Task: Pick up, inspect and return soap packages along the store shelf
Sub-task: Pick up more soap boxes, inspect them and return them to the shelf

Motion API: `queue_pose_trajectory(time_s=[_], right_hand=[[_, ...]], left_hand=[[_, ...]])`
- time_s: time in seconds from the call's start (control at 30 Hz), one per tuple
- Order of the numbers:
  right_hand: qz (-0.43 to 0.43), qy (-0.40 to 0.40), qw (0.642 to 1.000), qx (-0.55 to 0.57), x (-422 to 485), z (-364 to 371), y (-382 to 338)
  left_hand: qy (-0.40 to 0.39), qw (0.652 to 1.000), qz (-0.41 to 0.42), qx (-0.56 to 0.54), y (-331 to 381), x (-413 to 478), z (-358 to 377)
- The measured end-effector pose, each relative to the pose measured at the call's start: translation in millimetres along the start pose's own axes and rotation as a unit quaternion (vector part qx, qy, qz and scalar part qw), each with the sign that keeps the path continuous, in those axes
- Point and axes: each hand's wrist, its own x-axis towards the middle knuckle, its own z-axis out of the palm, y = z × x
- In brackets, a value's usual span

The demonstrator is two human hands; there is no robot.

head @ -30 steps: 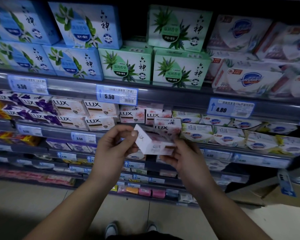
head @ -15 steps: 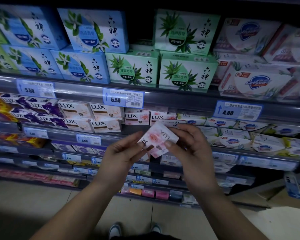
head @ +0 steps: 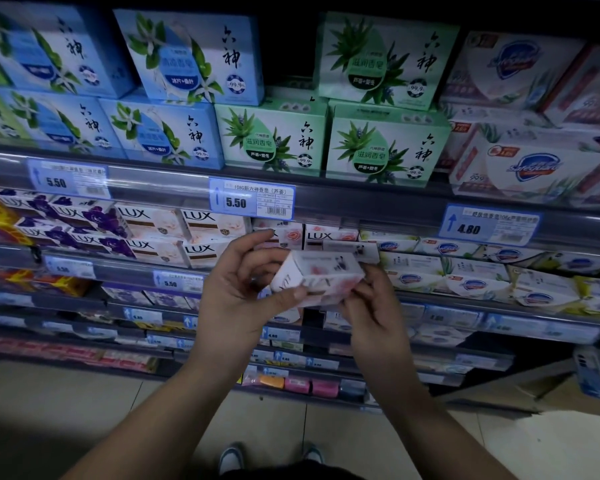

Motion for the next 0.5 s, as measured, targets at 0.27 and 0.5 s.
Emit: queue_pose_trajectory(time_s=[0.27, 0.5], right_hand=[[0.013, 0.026, 0.999, -0.026, 8.0, 1.5, 12.6], [0.067, 0.026, 0.988, -0.137, 6.3, 23.9, 21.9]], left_hand=[[0.007, 0.999, -0.019, -0.028, -4.1, 1.8, -8.2], [0.115, 0.987, -0.046, 0.101, -27.6, 3.4, -27.5]])
